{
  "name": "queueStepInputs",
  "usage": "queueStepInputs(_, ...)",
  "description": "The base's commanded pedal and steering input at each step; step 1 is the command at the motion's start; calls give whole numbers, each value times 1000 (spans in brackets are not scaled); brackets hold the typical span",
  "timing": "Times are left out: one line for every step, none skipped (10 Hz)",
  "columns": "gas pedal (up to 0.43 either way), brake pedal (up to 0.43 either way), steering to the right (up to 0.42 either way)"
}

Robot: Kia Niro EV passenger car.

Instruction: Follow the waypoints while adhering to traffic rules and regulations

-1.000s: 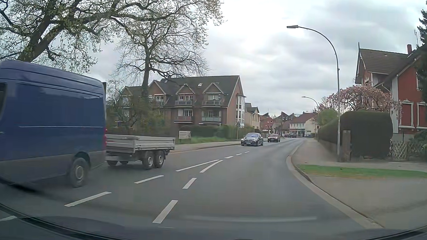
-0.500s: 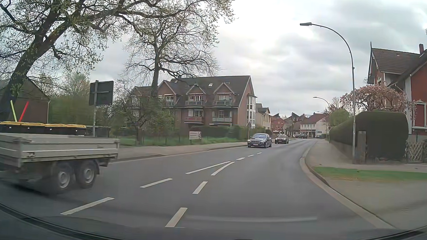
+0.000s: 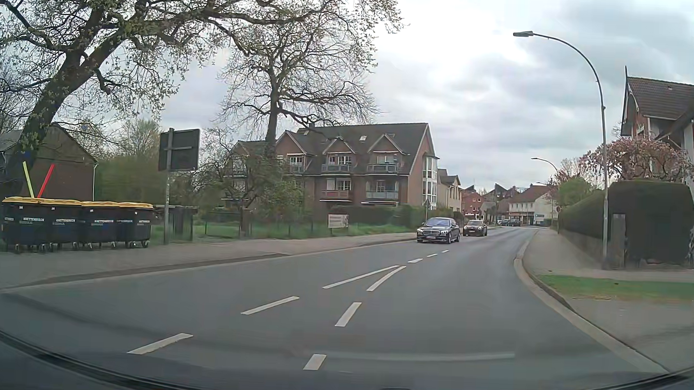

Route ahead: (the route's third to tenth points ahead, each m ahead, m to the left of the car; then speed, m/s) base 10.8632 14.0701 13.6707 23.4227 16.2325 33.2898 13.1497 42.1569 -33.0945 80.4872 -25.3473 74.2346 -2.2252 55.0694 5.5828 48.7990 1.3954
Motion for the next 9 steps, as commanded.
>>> queueStepInputs(0, 189, -305)
queueStepInputs(0, 207, -310)
queueStepInputs(0, 189, -322)
queueStepInputs(0, 0, -350)
queueStepInputs(0, 0, -395)
queueStepInputs(0, 0, -433)
queueStepInputs(248, 0, -485)
queueStepInputs(331, 0, -523)
queueStepInputs(331, 6, -543)
